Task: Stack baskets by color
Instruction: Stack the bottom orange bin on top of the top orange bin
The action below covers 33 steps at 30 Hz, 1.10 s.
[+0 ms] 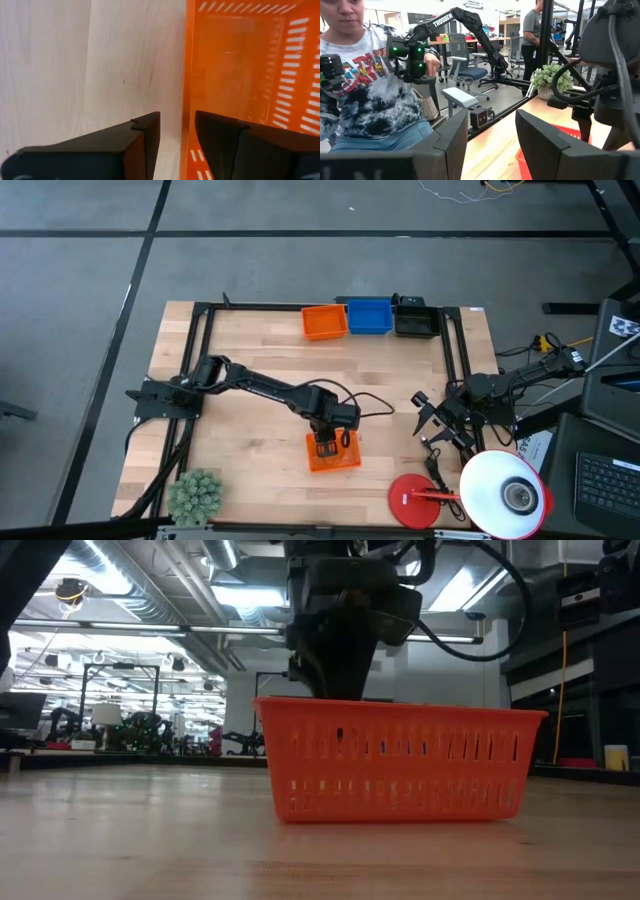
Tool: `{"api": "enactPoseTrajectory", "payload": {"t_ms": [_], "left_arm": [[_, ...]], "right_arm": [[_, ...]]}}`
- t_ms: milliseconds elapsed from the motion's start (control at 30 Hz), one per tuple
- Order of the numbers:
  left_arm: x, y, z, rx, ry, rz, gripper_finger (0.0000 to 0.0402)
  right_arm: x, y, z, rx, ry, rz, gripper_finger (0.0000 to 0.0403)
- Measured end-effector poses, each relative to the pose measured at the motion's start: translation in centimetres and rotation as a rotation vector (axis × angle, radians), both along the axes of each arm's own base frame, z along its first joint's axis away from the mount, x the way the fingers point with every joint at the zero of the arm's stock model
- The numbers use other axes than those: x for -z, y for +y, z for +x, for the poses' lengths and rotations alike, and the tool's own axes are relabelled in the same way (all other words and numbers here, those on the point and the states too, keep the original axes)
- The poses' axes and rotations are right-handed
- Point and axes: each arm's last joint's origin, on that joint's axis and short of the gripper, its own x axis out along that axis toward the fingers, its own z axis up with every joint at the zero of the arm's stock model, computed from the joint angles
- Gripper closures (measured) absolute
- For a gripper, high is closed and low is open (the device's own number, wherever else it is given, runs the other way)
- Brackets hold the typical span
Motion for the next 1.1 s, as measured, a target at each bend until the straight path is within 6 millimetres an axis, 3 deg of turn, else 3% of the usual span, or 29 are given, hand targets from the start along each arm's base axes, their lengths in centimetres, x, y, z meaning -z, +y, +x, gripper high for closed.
{"api": "enactPoseTrajectory", "payload": {"t_ms": [133, 267, 333, 400, 467, 600, 700, 800, 933, 1100], "left_arm": [[0.2, -0.1, 0.1, 0.012, -0.008, 0.002, 0.0287], [2.7, -0.4, 0.5, 0.036, -0.022, 0.004, 0.0288], [3.1, -0.7, 0.5, 0.062, -0.022, 0.007, 0.0304], [3.1, -0.5, 0.1, 0.073, 0.014, 0.017, 0.0346], [2.8, 0.0, -0.3, 0.066, 0.055, 0.019, 0.0386], [1.7, 1.3, -0.4, 0.089, 0.09, 0.039, 0.0399], [-0.7, 2.7, -0.9, 0.101, 0.162, 0.092, 0.0401], [-4.8, 5.0, -0.9, 0.091, 0.14, 0.206, 0.0401], [-9.7, 9.7, -0.8, 0.101, 0.036, 0.302, 0.0401], [-13.4, 18.6, -1.6, 0.022, -0.084, 0.387, 0.0401]], "right_arm": [[0.0, 0.0, 0.0, 0.0, 0.0, 0.0, 0.0235], [0.0, 0.0, 0.0, 0.0, 0.004, -0.001, 0.0235], [0.1, 0.0, 0.0, 0.0, 0.016, -0.005, 0.0235], [0.2, 0.0, 0.0, 0.0, 0.021, -0.006, 0.0235], [0.2, 0.0, 0.0, 0.0, 0.023, -0.007, 0.0235], [0.2, 0.0, 0.0, 0.001, 0.023, -0.008, 0.0235], [0.2, 0.0, 0.0, 0.001, 0.023, -0.007, 0.0235], [0.2, 0.0, 0.0, 0.001, 0.019, -0.008, 0.0235], [0.2, 0.0, 0.0, 0.001, 0.016, -0.009, 0.0235], [0.2, 0.0, 0.0, 0.001, 0.015, -0.009, 0.0235]]}}
